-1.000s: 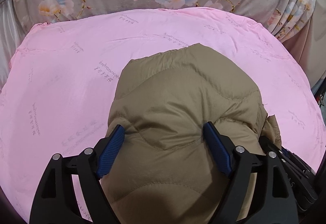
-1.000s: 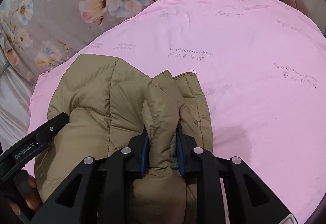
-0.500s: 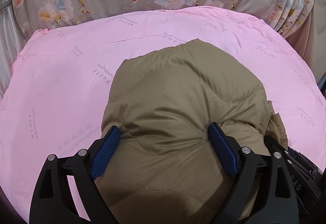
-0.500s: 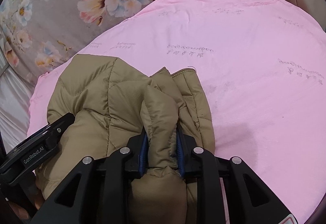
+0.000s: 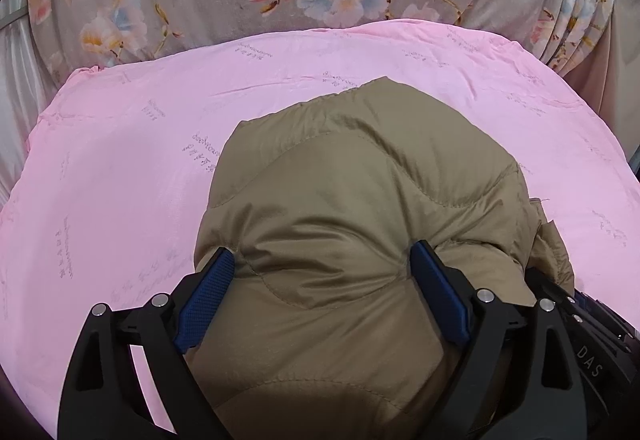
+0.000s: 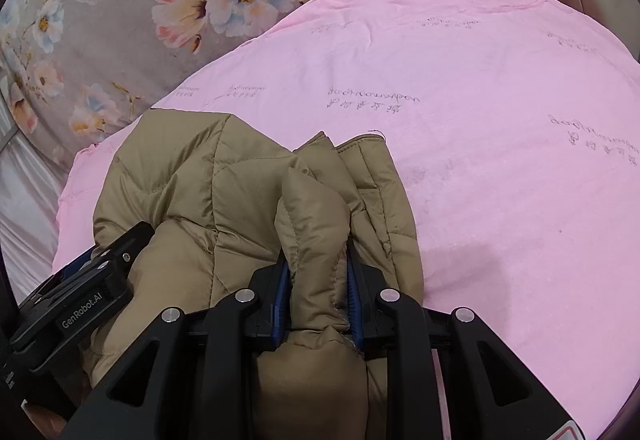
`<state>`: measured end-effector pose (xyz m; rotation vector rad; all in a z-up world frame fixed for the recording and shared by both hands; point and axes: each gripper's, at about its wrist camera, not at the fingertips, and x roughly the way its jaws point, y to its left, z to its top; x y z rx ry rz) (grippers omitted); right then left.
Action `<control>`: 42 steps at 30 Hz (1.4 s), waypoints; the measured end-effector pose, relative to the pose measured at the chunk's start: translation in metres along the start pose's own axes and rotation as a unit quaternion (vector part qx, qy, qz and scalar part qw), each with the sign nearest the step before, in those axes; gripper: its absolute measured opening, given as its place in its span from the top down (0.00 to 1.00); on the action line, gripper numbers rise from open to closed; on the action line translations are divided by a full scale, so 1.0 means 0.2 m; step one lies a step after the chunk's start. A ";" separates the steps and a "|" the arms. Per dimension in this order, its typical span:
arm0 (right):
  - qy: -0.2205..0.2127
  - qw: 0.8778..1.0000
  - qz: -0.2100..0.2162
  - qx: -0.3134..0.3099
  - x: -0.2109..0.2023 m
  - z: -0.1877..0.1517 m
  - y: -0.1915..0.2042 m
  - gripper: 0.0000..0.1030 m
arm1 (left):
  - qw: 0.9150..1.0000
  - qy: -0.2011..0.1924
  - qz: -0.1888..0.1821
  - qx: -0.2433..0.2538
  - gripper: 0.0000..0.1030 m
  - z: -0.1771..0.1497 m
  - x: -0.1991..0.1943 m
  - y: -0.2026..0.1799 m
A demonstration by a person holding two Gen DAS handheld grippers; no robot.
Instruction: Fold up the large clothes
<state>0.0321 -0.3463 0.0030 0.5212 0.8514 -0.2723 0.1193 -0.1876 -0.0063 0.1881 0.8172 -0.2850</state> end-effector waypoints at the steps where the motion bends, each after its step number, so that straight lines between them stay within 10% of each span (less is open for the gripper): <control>1: 0.000 1.000 0.000 -0.001 0.00 0.00 0.00 0.81 | 1.000 0.000 0.000 0.000 0.15 0.00 0.00 0.00; 6: -0.003 1.000 0.001 -0.004 -0.01 0.00 0.00 0.78 | 1.000 0.004 -0.005 0.003 0.17 0.00 -0.04 0.01; 13: -0.012 1.000 -0.002 -0.008 -0.27 0.02 0.03 0.72 | 0.998 0.006 -0.067 0.016 0.44 0.00 -0.36 0.08; 20: -0.015 0.998 0.001 -0.061 -0.57 -0.09 0.11 0.81 | 0.990 0.016 -0.136 0.012 0.99 -0.13 -0.61 0.17; 29: 0.012 0.995 0.001 -0.100 -0.61 -0.30 0.19 0.94 | 0.979 0.077 -0.186 0.003 1.00 -0.35 -0.58 0.12; 42: 0.044 0.993 -0.039 -0.106 -0.45 -0.43 0.14 0.97 | 0.983 0.082 -0.161 0.011 1.00 -0.45 -0.48 0.08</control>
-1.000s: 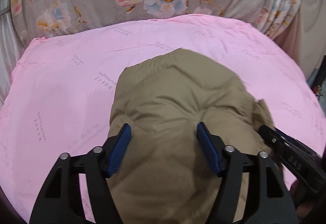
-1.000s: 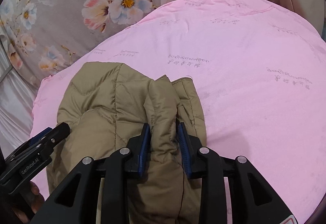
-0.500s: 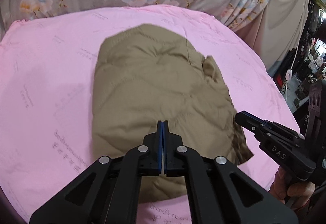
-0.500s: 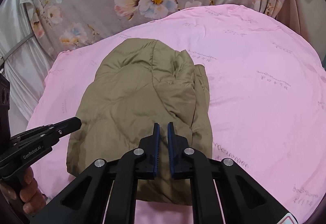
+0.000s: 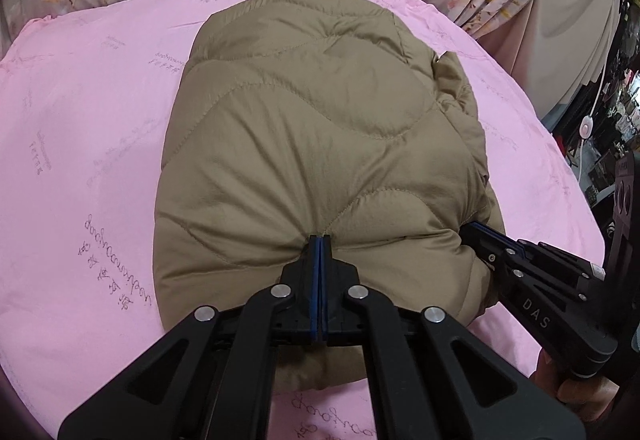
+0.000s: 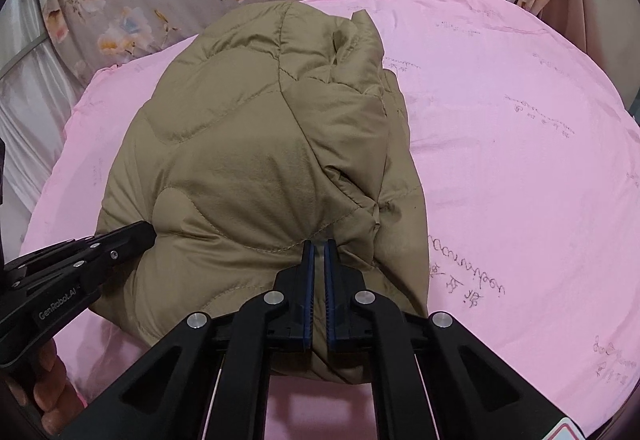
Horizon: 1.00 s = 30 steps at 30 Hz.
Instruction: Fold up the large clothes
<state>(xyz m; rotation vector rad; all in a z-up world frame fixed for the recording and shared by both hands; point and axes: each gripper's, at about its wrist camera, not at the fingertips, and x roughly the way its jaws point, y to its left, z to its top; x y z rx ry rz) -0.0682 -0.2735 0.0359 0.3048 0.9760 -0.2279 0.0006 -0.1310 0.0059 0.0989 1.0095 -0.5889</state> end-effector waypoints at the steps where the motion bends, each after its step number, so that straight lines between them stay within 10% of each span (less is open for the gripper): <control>1: 0.000 1.000 -0.001 0.001 0.01 -0.01 0.00 0.97 | 1.000 0.000 0.003 0.001 1.00 0.00 0.01 -0.01; 30: 0.039 0.996 0.059 0.053 -0.01 0.04 -0.10 0.91 | 0.999 -0.002 0.018 0.040 0.99 -0.02 -0.02 -0.02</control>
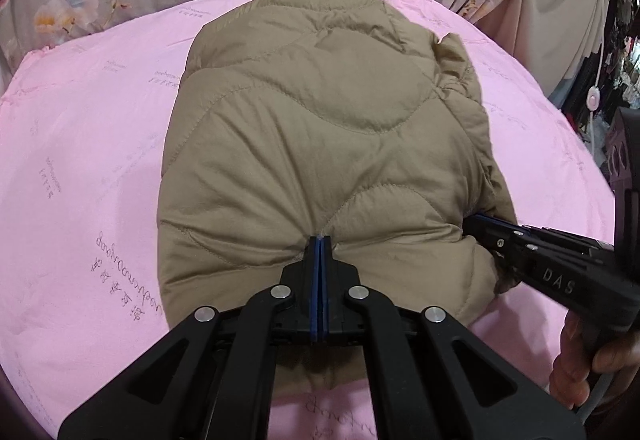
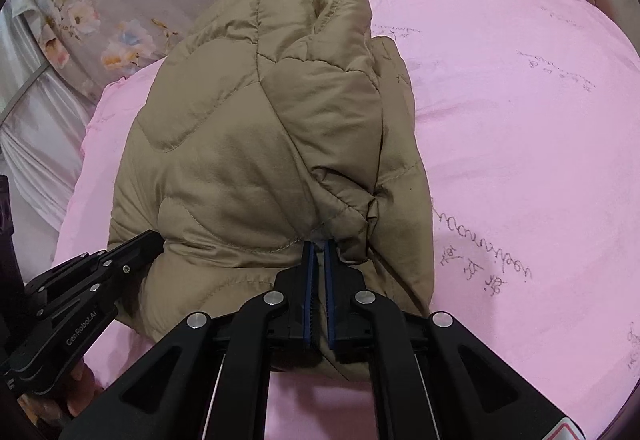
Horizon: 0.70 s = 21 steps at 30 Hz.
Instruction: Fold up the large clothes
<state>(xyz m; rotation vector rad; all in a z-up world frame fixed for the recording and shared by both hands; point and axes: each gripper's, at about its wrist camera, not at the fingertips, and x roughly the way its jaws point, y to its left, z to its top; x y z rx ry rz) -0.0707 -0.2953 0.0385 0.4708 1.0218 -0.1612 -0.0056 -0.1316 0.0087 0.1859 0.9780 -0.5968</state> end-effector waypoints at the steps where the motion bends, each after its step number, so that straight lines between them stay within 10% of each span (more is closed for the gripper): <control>1: -0.015 1.000 -0.001 -0.012 -0.07 0.03 0.03 0.89 | 1.000 0.000 -0.009 -0.005 0.99 0.02 -0.03 0.02; 9: -0.139 0.990 -0.015 -0.029 -0.26 0.42 0.14 0.87 | 0.995 -0.096 0.001 -0.027 0.99 0.43 -0.24 0.10; 21: -0.056 0.998 -0.033 0.004 0.29 0.56 0.06 1.00 | 0.997 -0.052 0.039 -0.051 0.99 0.62 0.26 0.11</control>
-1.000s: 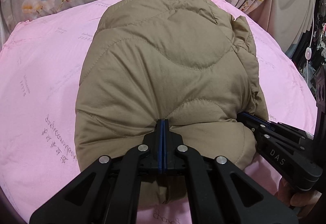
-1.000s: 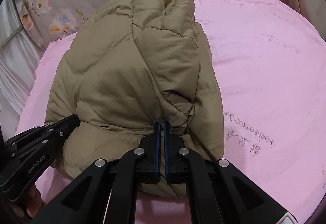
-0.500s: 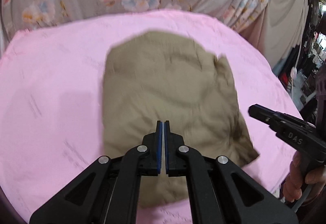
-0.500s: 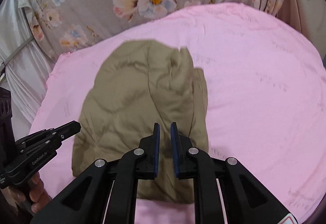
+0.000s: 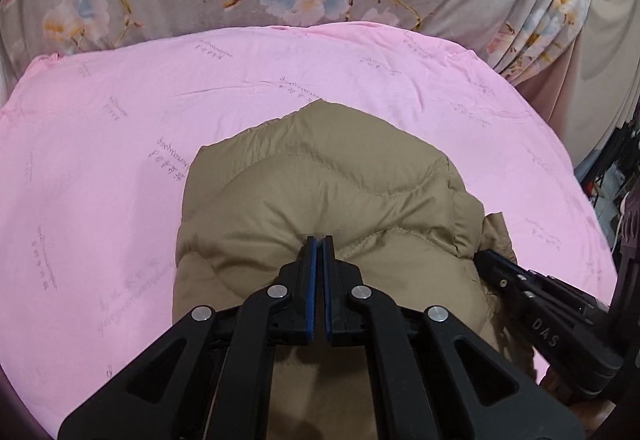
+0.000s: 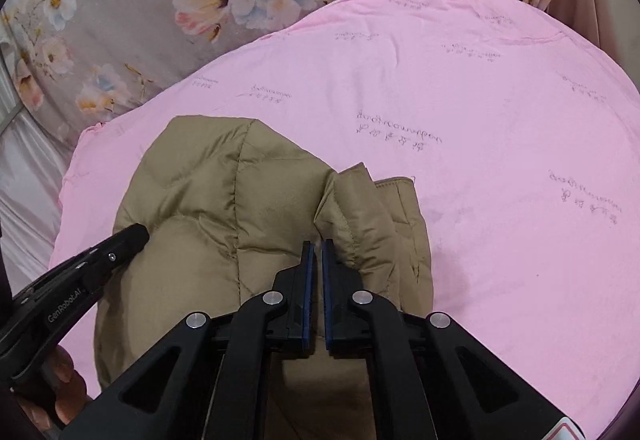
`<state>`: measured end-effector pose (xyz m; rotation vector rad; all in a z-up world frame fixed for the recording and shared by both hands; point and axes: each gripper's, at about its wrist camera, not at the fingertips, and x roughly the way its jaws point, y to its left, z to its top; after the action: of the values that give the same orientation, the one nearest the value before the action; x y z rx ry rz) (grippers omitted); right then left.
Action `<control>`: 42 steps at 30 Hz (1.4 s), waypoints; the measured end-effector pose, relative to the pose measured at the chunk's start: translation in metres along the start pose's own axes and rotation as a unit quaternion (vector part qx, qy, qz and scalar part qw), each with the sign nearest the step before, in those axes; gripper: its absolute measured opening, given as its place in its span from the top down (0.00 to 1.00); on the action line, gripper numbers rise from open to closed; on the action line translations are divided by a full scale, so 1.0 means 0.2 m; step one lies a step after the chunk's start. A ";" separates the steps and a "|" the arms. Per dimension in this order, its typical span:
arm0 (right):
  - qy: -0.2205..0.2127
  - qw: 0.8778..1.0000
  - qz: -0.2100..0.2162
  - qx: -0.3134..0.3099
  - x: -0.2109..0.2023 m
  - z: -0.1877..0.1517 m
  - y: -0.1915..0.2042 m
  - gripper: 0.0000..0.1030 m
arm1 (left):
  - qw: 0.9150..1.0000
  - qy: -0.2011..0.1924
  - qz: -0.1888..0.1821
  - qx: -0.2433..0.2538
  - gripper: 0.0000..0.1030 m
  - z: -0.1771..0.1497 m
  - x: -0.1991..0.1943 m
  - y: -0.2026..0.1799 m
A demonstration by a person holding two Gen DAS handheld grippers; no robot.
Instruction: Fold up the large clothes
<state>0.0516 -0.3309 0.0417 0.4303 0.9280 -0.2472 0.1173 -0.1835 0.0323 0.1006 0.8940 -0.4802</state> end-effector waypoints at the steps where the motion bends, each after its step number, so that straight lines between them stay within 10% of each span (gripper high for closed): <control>1: 0.000 1.000 -0.003 -0.004 0.02 -0.01 0.00 1.00 | 1.000 -0.003 0.007 0.008 0.99 -0.01 0.02 -0.01; 32: -0.013 0.999 0.038 0.025 0.06 -0.05 -0.07 0.97 | 0.998 -0.054 0.020 0.020 0.98 -0.10 0.13 -0.02; 35: -0.024 0.996 0.063 0.050 -0.12 -0.06 -0.15 0.67 | 0.999 -0.039 -0.031 -0.017 0.85 -0.08 -0.01 0.13; 39: 0.015 0.997 0.040 0.059 -0.14 -0.08 -0.27 0.37 | 0.998 -0.030 -0.021 -0.060 0.12 -0.10 -0.15 0.34; 42: 0.071 0.986 0.101 0.114 -0.04 -0.12 -0.38 0.30 | 0.993 0.016 -0.058 -0.100 0.12 -0.16 -0.09 0.48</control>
<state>-0.0003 -0.3880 0.0167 0.7563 0.9911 -0.1382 0.1277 -0.0819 0.0159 -0.1286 0.9787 -0.4956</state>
